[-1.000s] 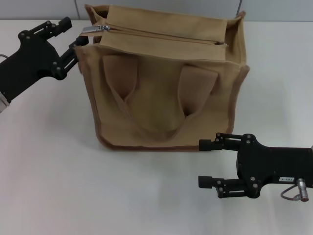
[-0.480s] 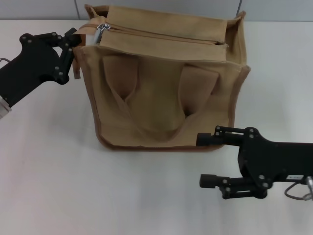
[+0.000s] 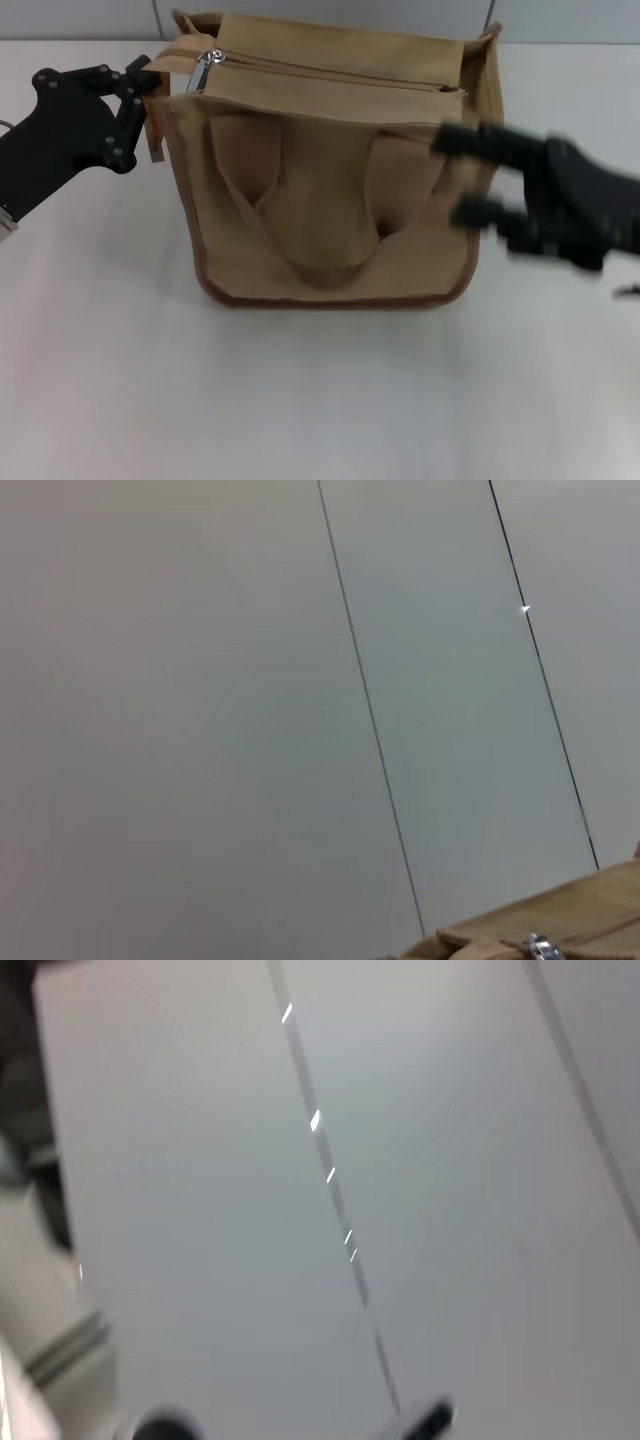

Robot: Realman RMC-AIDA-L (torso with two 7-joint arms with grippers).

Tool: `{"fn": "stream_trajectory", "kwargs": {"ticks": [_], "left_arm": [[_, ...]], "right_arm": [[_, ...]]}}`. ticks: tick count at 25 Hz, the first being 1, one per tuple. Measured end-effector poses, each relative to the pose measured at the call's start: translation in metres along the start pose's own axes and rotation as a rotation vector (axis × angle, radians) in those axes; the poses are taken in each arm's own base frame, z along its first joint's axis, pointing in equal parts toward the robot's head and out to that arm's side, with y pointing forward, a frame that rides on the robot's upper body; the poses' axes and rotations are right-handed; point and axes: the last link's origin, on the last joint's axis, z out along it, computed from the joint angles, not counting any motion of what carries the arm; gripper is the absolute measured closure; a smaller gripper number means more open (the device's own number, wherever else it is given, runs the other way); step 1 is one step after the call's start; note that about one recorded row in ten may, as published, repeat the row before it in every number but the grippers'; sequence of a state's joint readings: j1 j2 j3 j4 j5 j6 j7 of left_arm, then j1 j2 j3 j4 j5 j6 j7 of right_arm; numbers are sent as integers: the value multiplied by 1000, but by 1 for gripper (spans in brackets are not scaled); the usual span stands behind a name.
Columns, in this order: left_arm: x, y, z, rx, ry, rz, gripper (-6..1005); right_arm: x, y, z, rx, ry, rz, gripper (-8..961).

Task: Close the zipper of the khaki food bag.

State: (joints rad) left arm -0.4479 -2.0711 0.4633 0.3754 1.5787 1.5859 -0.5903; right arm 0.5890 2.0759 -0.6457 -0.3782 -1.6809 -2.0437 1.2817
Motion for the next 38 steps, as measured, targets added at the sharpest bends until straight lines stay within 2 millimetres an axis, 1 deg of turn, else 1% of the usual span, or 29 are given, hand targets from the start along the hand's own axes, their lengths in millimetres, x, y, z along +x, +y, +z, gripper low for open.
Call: {"fn": "stream_trajectory", "kwargs": {"ticks": [1,2,5,7,8,9,12,13,14,15,16,17,18,19,22,23,24,28,38], "left_arm": [[0,0,0,3,3,-2,992],[0,0,0,3,3,-2,992],[1,0,0,13,15,-12,992],[1,0,0,16,20,-13,992],[2,0,0,19,24,-13,992],[2,-1,1,20,26,-13,991],[3,-1,1,22,31,-12,991],[4,-1,1,24,37,-12,991],[4,-1,1,24,37,-12,991],[5,-1,2,23,44,-12,991],[5,-1,2,23,44,-12,991],[6,-1,2,20,49,-12,991],[7,-1,3,15,55,-11,991],[7,-1,3,15,55,-11,991],[7,-1,4,11,58,-10,991],[7,-1,5,11,59,-10,991],[7,-1,5,11,59,-10,991],[8,-1,5,13,60,-10,991],[7,-1,7,13,61,-17,990]], "right_arm": [[-6,-5,3,7,-18,31,190],[-6,-5,3,7,-18,31,190],[-21,-19,16,12,-30,112,190],[-31,-29,27,15,-12,153,190],[-40,-38,35,26,7,182,190],[-40,-38,35,26,7,182,190],[-53,-52,49,61,36,225,190],[-60,-62,57,92,60,253,190],[-60,-62,57,92,60,253,190],[-66,-70,68,118,100,279,190],[-68,-73,73,127,129,288,190],[-68,-73,73,127,129,288,190],[-70,-80,84,157,194,318,190],[-70,-80,84,157,194,318,190],[-71,-88,99,198,290,357,190],[-71,-92,108,212,347,375,190],[-71,-92,108,212,347,375,190],[-71,-96,124,235,437,417,190],[-71,-100,137,285,519,477,190]]}}
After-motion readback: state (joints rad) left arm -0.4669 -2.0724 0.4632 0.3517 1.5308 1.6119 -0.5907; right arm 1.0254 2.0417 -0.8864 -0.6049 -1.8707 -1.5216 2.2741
